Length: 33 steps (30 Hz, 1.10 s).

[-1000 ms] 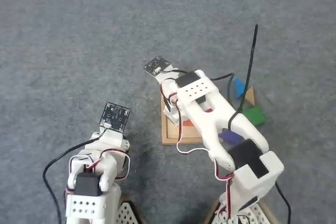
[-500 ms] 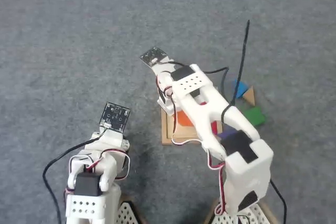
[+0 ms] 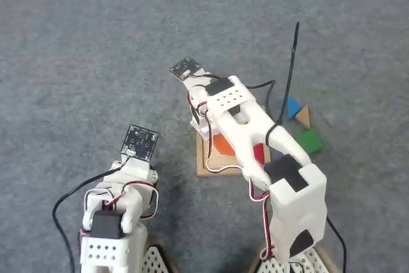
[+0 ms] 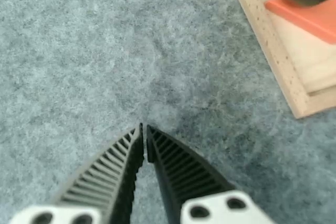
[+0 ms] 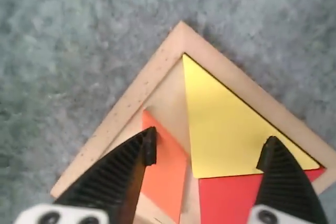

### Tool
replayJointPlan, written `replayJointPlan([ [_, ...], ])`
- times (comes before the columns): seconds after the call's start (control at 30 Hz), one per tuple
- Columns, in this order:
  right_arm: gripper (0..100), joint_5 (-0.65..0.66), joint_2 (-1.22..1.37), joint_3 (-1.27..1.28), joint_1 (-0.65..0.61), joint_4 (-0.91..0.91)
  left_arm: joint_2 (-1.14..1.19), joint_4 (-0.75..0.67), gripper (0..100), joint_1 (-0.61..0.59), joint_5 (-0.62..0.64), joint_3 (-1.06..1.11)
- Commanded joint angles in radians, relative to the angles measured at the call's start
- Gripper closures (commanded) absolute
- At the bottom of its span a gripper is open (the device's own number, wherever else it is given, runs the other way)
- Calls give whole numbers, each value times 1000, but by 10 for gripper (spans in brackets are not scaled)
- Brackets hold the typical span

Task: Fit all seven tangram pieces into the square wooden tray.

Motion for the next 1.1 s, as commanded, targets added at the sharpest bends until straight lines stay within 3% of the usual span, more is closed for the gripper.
replayJointPlan([
  [0.0,681,12,-30,21,-18,12,-25,5,987,-5,8,-12],
  [0.4,719,138,-369,479,-21,-143,-25,5,987,-5,8,-12],
  [1.07,707,255,-407,605,-7,-125,-25,5,987,-5,8,-12],
])
